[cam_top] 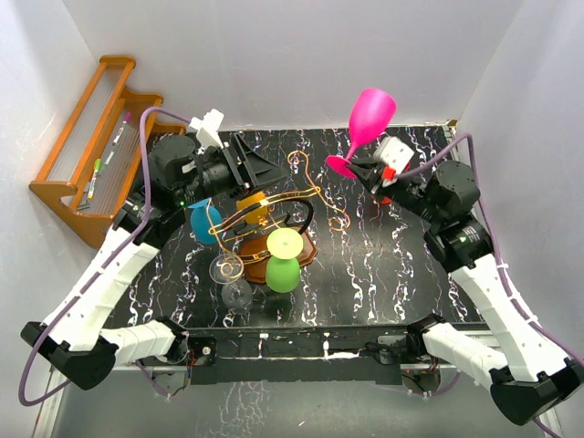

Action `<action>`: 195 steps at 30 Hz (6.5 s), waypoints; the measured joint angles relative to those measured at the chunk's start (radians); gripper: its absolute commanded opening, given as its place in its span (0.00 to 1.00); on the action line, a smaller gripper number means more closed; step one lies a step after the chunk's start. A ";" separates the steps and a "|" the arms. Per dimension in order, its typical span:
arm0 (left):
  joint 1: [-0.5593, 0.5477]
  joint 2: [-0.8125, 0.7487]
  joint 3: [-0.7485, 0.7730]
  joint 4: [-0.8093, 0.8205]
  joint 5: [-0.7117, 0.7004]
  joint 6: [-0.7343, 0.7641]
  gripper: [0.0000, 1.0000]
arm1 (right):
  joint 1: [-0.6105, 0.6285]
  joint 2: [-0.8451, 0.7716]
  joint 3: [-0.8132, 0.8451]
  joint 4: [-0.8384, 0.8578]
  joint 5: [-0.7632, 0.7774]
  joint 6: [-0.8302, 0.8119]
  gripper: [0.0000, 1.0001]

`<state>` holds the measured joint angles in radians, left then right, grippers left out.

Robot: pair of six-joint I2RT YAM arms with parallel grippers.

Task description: Take the wine glass off the wine glass rack

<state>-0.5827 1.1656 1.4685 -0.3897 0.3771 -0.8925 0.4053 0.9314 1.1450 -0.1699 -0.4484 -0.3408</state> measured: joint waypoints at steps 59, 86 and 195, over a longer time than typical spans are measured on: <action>0.011 -0.070 -0.205 0.395 -0.047 -0.416 0.00 | 0.600 -0.214 -0.193 0.082 0.400 -0.590 0.37; 0.012 -0.298 0.056 -0.195 -0.579 0.336 0.00 | 0.306 0.367 0.846 -0.596 0.169 0.575 0.55; 0.018 -0.098 0.179 -0.323 -0.601 0.411 0.65 | -0.682 0.849 0.541 -0.844 0.363 0.650 0.08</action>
<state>-0.5652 1.0672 1.6474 -0.7128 -0.2237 -0.4812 -0.2768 1.7805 1.6855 -1.0138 -0.0853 0.3088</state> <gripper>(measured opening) 0.654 0.081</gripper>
